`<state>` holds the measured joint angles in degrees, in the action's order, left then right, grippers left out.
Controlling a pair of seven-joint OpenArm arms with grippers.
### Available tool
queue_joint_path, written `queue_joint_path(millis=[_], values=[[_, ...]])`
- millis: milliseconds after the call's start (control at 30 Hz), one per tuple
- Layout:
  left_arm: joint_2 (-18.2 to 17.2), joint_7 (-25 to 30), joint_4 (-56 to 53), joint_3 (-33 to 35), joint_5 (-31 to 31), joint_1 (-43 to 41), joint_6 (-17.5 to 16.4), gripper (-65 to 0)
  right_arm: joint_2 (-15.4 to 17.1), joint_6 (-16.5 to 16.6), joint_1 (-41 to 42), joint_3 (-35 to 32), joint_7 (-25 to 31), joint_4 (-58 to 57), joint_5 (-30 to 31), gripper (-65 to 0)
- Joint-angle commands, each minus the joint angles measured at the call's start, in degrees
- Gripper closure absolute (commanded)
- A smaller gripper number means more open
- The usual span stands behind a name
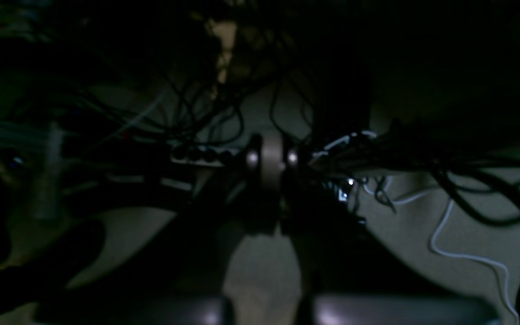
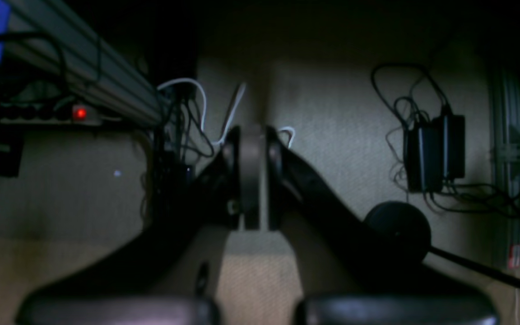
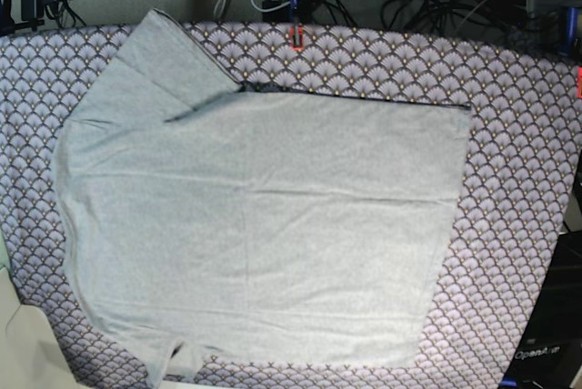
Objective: Fold the T-shirt properly
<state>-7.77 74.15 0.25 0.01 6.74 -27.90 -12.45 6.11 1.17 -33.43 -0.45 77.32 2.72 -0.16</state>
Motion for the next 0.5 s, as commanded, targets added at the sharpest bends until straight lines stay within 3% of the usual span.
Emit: queue_joint_path(millis=[0,100,233,367,467], values=[[-0.4,1.3,0.0,0.0,0.3,-2.8,-0.3,0.0,0.5,-0.7,-2.6,0.1,1.8,1.7,0.2,0.0],[-0.4,1.1,1.6,-0.1,0.3,-5.1,-0.3,0.0,0.7,-0.7,-7.2,0.5,1.7,10.3,0.2,0.0],[-0.4,1.1,12.2,-0.1,0.3,-12.1,-0.2,0.0,1.1,-0.7,-15.2,3.0,1.6,24.8,0.5,0.0],[-0.6,0.1,36.2,-0.1,4.1,-25.6,-0.1,0.0,1.1,-0.7,-23.3,6.6,-0.8,41.0,0.5,0.0],[-4.2,-8.4,60.5,-0.1,8.0,-36.9,0.4,0.0,-0.4,-0.7,-28.9,9.5,-5.5,54.5,0.3,0.0]])
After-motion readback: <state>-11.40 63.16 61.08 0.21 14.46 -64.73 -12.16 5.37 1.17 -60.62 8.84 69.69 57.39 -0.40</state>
